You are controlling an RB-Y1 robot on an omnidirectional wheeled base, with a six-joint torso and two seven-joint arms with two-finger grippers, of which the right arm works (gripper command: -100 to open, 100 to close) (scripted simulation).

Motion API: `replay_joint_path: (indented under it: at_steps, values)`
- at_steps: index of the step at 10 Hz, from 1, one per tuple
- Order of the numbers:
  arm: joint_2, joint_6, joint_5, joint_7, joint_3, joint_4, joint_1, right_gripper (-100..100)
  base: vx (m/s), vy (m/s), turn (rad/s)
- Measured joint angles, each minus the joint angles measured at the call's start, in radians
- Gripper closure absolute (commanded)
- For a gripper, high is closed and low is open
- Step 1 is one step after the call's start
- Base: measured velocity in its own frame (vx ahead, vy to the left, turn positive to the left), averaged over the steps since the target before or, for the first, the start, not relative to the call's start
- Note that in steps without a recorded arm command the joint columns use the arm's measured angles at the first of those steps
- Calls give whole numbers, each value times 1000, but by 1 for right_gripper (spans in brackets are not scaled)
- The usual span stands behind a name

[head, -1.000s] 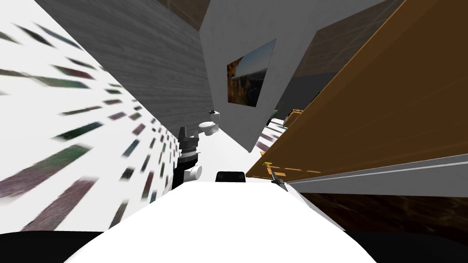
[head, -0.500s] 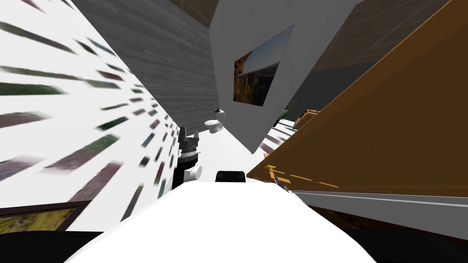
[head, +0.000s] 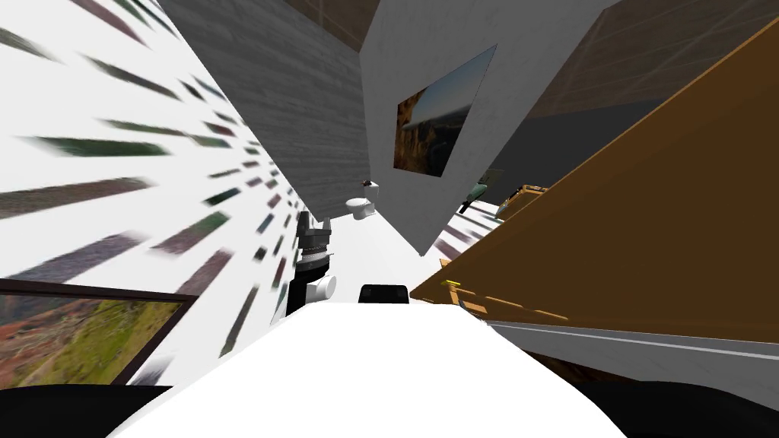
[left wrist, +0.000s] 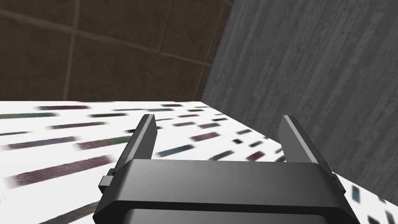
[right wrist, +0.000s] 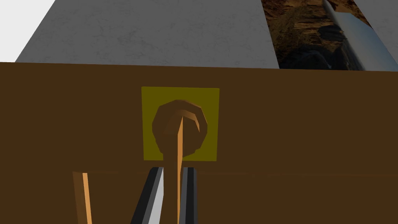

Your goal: Pull the door open

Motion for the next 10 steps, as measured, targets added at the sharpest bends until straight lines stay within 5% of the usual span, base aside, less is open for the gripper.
replay_joint_path:
  at_steps: [5,10]
  values:
    - [6,-29,-9,13,23,-7,31,100,-177,-15,1]
    - [24,-27,-28,24,29,1,55,100,133,-25,228]
